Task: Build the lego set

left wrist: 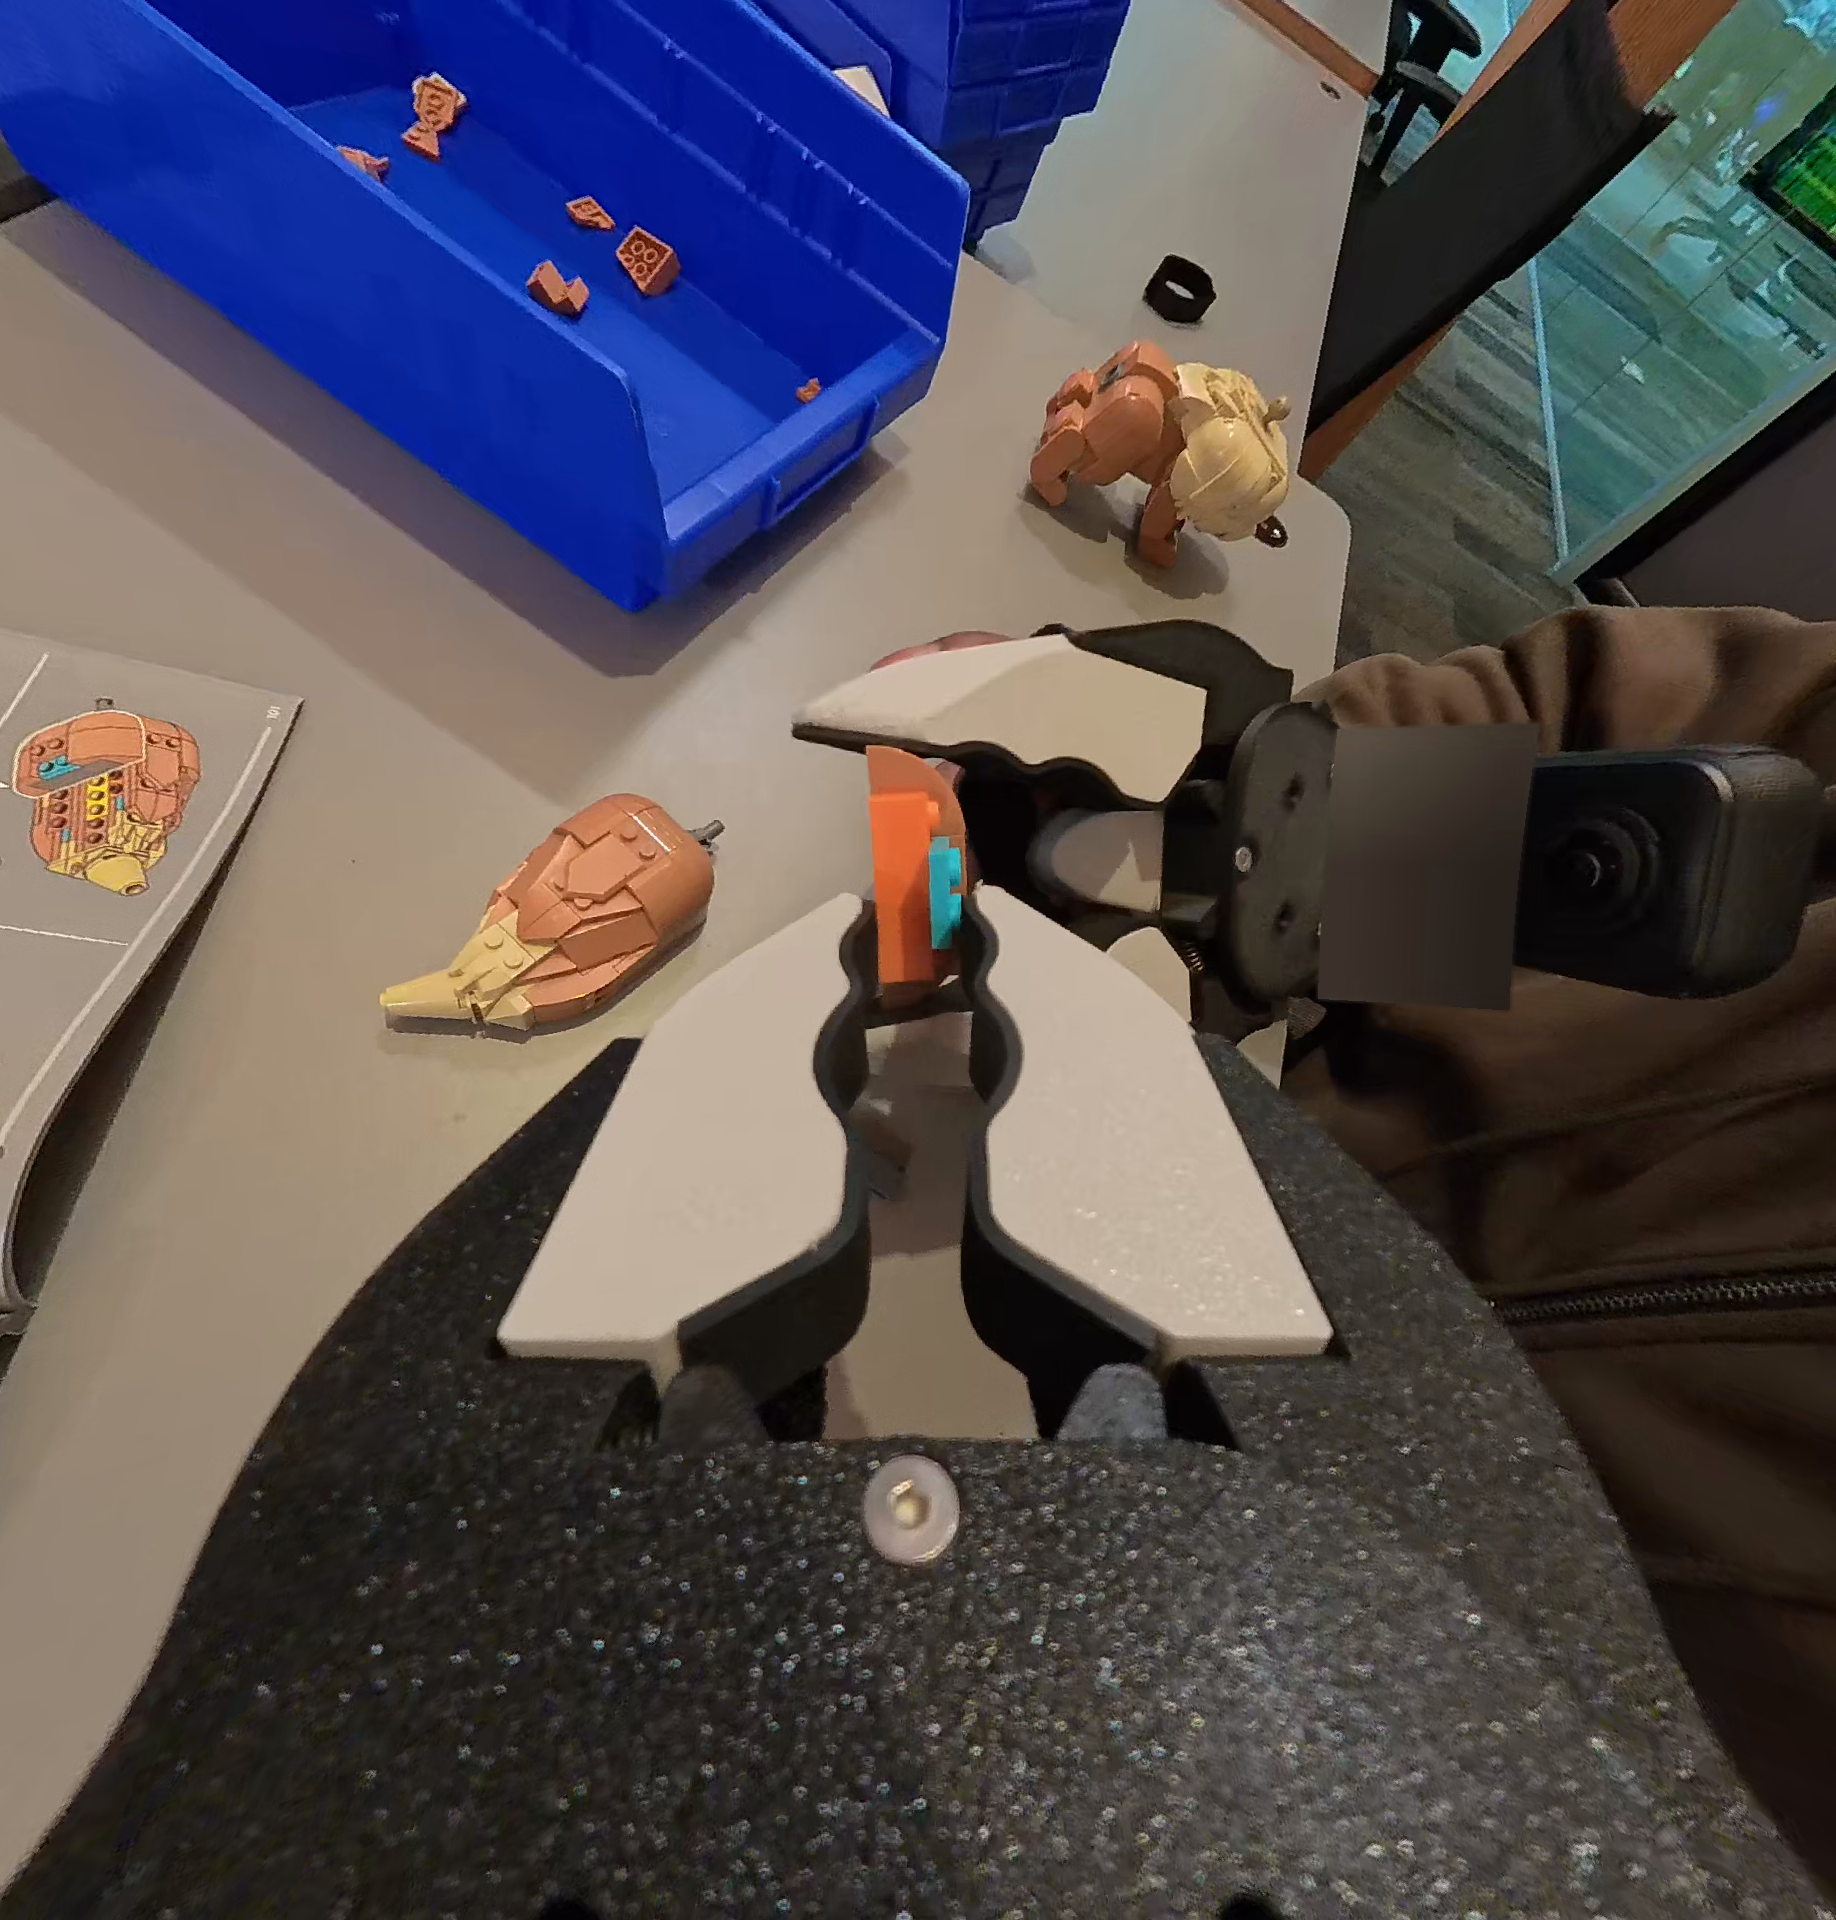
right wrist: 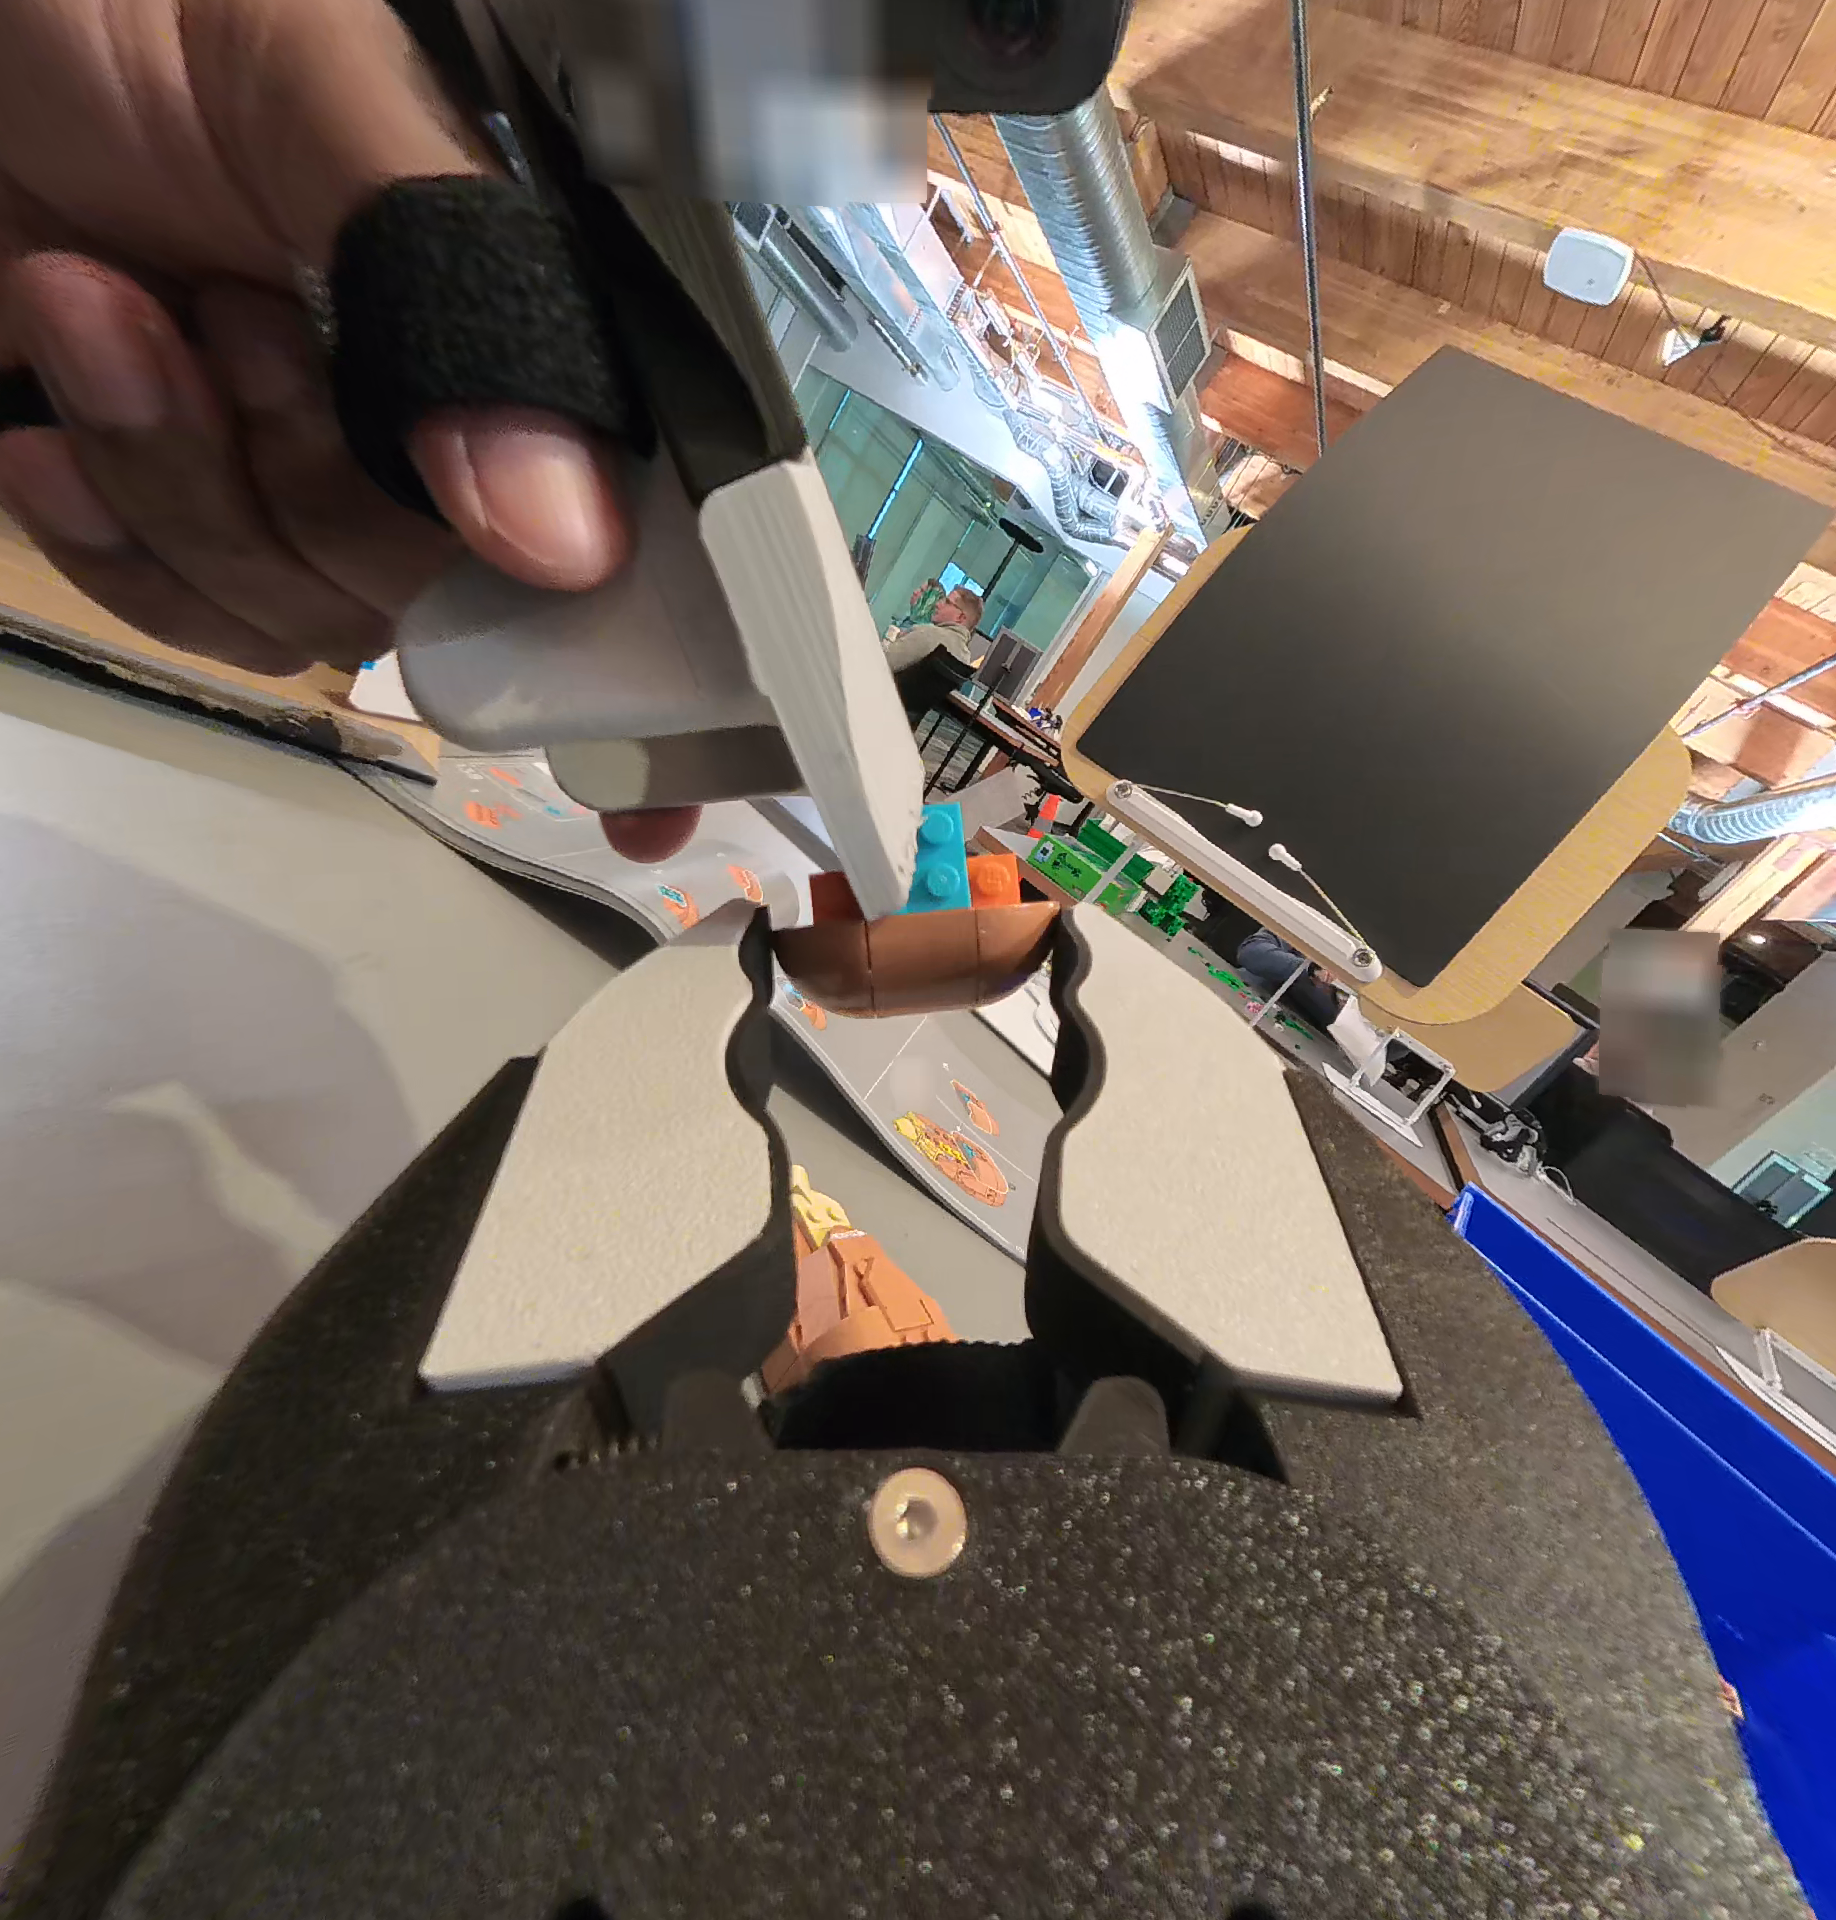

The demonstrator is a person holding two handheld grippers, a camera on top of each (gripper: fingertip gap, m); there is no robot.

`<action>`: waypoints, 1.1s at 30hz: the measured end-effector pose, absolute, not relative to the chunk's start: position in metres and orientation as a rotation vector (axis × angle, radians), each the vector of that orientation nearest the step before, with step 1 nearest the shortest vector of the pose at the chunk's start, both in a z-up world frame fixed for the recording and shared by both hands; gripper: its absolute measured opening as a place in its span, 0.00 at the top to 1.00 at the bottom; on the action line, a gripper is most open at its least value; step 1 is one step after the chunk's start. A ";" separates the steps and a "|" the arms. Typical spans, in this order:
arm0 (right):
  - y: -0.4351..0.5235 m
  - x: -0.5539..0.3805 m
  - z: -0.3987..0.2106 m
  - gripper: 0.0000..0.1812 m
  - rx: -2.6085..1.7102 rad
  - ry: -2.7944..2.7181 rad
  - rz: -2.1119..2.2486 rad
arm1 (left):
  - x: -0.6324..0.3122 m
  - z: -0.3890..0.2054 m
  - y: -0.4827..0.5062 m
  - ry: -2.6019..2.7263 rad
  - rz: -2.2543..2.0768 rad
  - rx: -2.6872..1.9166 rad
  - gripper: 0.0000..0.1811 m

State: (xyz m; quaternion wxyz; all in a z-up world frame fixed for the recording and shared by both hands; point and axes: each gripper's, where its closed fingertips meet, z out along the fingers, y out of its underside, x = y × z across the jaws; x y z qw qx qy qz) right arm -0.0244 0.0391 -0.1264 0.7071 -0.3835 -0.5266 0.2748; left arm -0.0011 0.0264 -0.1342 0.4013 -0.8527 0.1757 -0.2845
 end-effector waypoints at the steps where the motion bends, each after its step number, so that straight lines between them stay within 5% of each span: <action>1: 0.039 -0.024 -0.127 0.72 -0.853 -1.173 0.611 | -0.001 -0.135 0.026 0.445 -0.719 -2.158 0.92; 8: 0.038 -0.026 -0.129 0.72 -0.868 -1.189 0.671 | -0.002 -0.135 0.027 0.395 -0.791 -2.145 0.92; 11: 0.041 -0.031 -0.136 0.72 -0.955 -1.235 0.812 | -0.004 -0.141 0.022 0.343 -0.855 -2.185 0.69; 13: 0.041 -0.035 -0.143 0.72 -1.038 -1.295 0.961 | -0.007 -0.138 0.019 0.312 -0.859 -2.144 0.65; 20: 0.026 -0.037 -0.182 0.71 -1.307 -1.619 1.358 | -0.044 -0.121 0.029 0.090 -0.730 -1.896 0.64; 33: 0.030 -0.036 -0.268 0.71 -1.526 -2.095 0.773 | -0.085 -0.215 0.032 0.054 -0.460 -1.992 0.67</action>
